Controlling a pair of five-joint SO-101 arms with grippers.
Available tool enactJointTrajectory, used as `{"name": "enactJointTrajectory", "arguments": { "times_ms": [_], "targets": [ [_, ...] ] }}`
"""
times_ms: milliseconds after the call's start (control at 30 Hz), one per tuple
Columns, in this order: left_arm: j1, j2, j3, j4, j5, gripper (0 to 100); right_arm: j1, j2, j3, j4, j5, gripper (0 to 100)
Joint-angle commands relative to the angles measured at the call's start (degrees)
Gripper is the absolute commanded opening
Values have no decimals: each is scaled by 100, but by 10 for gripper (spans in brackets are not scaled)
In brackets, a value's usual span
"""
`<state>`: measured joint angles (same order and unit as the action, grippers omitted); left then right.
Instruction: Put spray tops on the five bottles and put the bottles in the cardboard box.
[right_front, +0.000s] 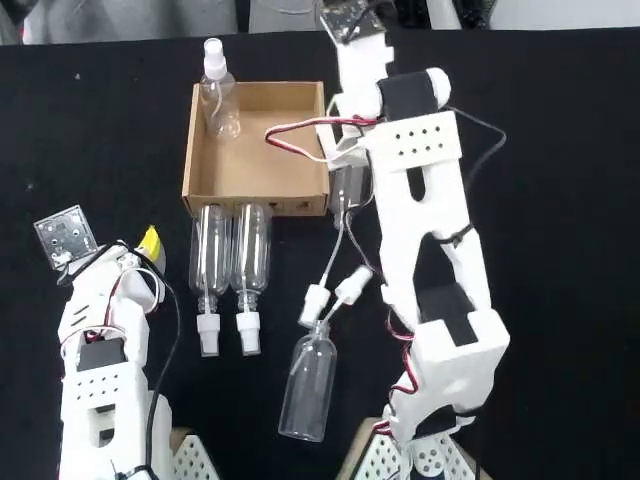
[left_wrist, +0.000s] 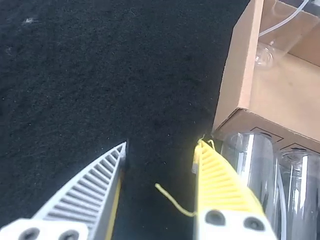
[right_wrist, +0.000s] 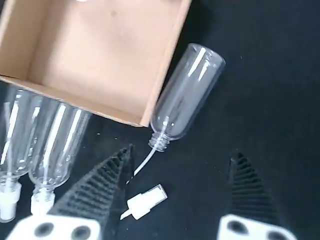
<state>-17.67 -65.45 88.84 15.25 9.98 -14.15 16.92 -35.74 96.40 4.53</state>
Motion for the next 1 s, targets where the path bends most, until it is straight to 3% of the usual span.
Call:
{"name": "enactJointTrajectory", "arguments": {
  "times_ms": [0, 600, 967],
  "targets": [
    [-66, -70, -92, 0, 0, 210, 141, -426, 382, -580, 9, 254],
    [-57, -466, 84, 9, 0, 210, 431, -365, 2290, -2866, 9, 251],
    [-57, -519, 127, 9, 0, 210, 554, 945, 1560, -3086, 9, 251]
  ]
}}
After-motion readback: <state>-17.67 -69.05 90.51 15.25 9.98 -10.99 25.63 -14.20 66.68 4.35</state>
